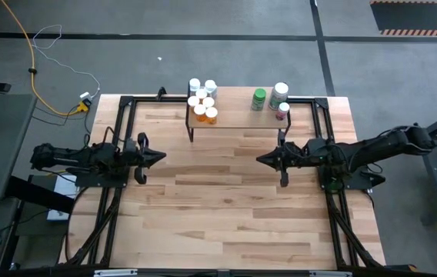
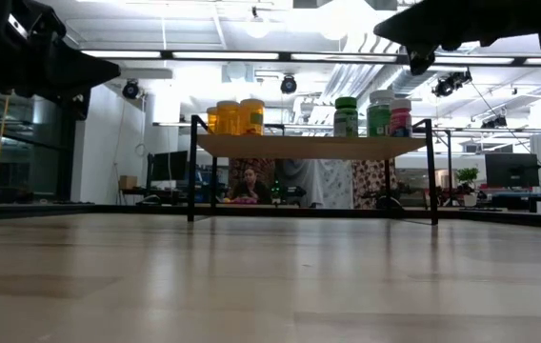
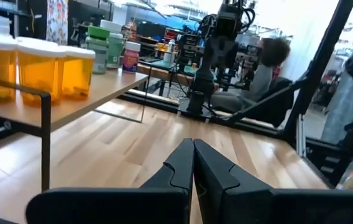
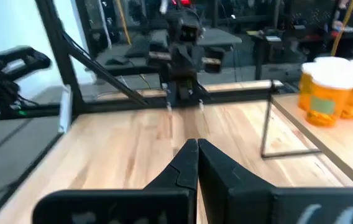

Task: Pick and place medicine bottles onto shelf by color
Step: Return to Home Position

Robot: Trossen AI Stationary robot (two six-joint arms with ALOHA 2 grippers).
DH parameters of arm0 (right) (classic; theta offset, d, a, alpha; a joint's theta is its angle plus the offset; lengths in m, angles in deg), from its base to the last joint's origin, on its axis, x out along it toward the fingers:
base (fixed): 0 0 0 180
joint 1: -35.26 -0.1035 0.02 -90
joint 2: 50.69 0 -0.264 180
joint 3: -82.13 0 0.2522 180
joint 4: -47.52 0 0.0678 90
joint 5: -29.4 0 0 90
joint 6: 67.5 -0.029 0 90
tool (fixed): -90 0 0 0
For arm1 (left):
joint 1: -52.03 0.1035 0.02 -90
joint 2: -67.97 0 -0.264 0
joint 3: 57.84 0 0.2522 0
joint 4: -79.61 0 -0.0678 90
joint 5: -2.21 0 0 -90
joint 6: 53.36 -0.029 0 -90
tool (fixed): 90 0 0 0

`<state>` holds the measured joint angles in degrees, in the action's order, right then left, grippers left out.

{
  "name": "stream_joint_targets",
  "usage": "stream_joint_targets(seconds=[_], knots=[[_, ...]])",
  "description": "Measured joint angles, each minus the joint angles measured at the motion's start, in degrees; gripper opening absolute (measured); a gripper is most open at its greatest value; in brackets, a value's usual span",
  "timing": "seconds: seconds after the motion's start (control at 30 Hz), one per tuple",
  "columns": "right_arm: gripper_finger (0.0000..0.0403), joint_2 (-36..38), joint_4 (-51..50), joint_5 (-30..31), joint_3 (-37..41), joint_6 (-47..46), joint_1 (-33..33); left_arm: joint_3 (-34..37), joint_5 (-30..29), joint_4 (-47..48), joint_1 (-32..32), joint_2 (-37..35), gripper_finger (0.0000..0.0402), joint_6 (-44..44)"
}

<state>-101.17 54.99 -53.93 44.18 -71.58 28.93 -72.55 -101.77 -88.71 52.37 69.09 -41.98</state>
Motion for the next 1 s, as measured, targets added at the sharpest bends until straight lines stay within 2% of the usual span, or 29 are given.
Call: stream_joint_targets(seconds=[0.17, 0.43, 0.67, 0.83, 1.0], knots=[[0.0, 5.4, 0.9, 4.0, 5.4, -1.2, 0.2, 0.0, -0.1, 0.0, 0.0, 0.0, 0.0, 2.0], [0.0, 25.7, 1.2, 5.3, 14.4, -3.0, 4.0, 0.0, -0.1, 0.0, 0.0, 0.0, 0.0, 2.0], [0.0, 39.6, -8.1, 5.1, 17.6, -3.3, 6.3, 0.0, -0.1, 0.0, 0.0, 0.0, 0.0, 2.0], [0.0, 44.9, -12.6, 4.3, 17.6, -3.4, 6.3, 0.0, -0.1, 0.0, 0.0, 0.0, 0.0, 2.0], [0.0, 46.0, -13.8, 1.1, 17.6, -3.6, 6.3, 0.0, -0.1, 0.0, 0.0, 0.0, 0.0001, 2.0]])
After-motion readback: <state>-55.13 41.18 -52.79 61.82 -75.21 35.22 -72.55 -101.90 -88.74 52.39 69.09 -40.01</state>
